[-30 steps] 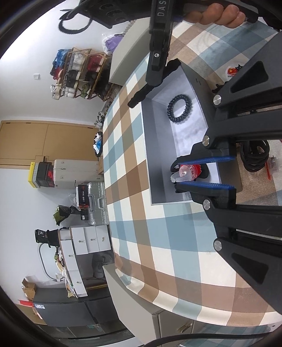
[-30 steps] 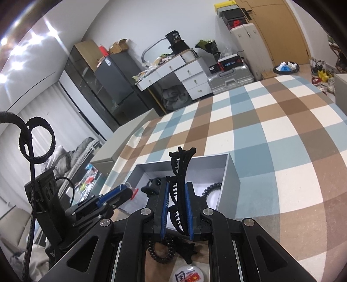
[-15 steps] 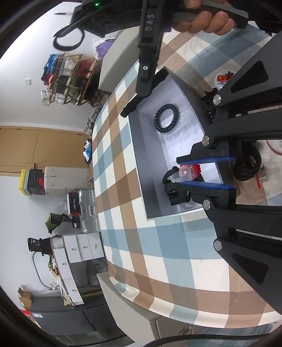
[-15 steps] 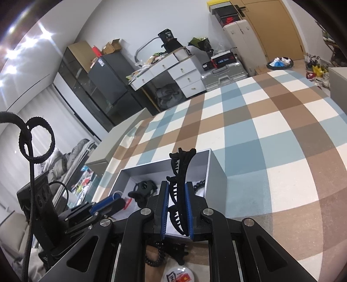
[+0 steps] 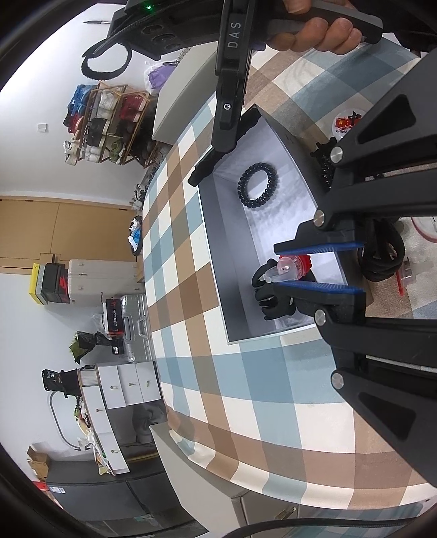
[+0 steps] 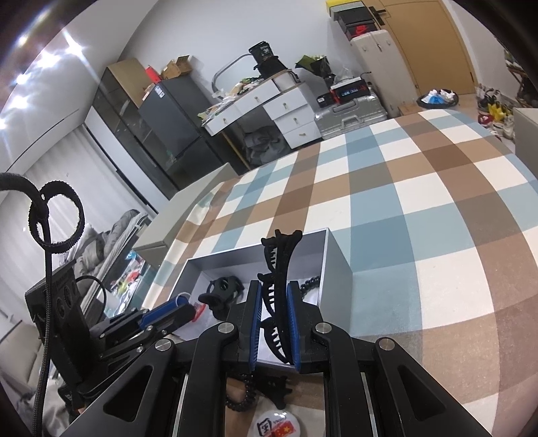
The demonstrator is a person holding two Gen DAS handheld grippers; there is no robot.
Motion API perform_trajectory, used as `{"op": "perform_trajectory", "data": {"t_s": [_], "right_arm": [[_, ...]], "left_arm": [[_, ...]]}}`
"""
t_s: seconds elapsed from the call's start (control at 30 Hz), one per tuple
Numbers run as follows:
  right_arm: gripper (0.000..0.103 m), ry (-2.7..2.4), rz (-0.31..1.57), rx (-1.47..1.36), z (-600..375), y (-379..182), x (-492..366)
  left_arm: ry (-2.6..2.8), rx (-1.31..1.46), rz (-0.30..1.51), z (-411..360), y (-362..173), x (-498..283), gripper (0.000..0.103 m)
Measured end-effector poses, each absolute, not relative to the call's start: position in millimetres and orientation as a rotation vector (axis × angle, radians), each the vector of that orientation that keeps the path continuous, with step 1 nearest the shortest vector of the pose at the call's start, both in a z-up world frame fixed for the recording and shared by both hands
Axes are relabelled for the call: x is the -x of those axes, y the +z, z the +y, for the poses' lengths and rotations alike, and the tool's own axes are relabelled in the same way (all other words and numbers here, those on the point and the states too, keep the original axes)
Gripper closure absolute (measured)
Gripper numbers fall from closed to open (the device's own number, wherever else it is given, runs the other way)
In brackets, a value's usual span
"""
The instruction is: Organize jewelry
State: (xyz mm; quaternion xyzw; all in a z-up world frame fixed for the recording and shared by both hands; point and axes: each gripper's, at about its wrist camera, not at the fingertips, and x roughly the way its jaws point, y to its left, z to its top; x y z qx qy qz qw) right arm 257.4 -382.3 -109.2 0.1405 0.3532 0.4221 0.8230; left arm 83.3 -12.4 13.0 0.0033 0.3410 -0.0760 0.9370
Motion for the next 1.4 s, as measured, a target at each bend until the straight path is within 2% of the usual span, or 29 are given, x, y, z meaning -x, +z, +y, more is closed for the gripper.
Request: {"op": "perform_trajectory", "data": {"t_s": [0.37,0.43,0.5,0.53,0.6,0.67,0.83,0.9,0.93,1.0,1.07,1.4], "right_arm": [[0.084,0.906,0.765,-0.292,-381,-109,-256],[0.082,0.904,0.763,-0.289,-381,-108,-255],[0.075,0.903,0.756,-0.282,-380,-107,-253],[0.073,0.899,0.751,-0.273,-380,-105,-251],[0.063,0.897,0.746,-0.252,-379,-103,-249],[0.059,0.906,0.757,-0.223,-377,-101,-246],[0.034,0.933,0.753,-0.193,-381,-94,-233],[0.011,0.926,0.750,-0.162,-384,-90,-225],[0.007,0.905,0.742,-0.140,-385,-89,-221],[0.003,0.880,0.721,-0.109,-389,-88,-214],[0.000,0.871,0.717,-0.098,-396,-94,-207],[0.000,0.770,0.851,0.006,-403,-142,-197]], "left_arm": [[-0.150,0.019,0.692,-10,16,-82,0.091],[-0.136,0.019,0.690,-9,17,-82,0.085],[-0.131,0.034,0.694,-8,19,-82,0.066],[-0.140,0.048,0.689,-7,21,-80,0.063],[-0.143,0.057,0.682,-7,25,-78,0.049],[-0.139,0.057,0.673,-8,30,-75,0.037],[-0.142,0.065,0.652,-8,40,-66,0.023],[-0.131,0.050,0.641,-8,41,-60,0.015],[-0.120,0.033,0.634,-8,40,-56,0.013],[-0.094,-0.010,0.609,-7,36,-41,0.002],[-0.070,-0.017,0.582,-4,31,-28,0.001],[-0.078,-0.023,0.626,-7,10,-17,0.001]]}}
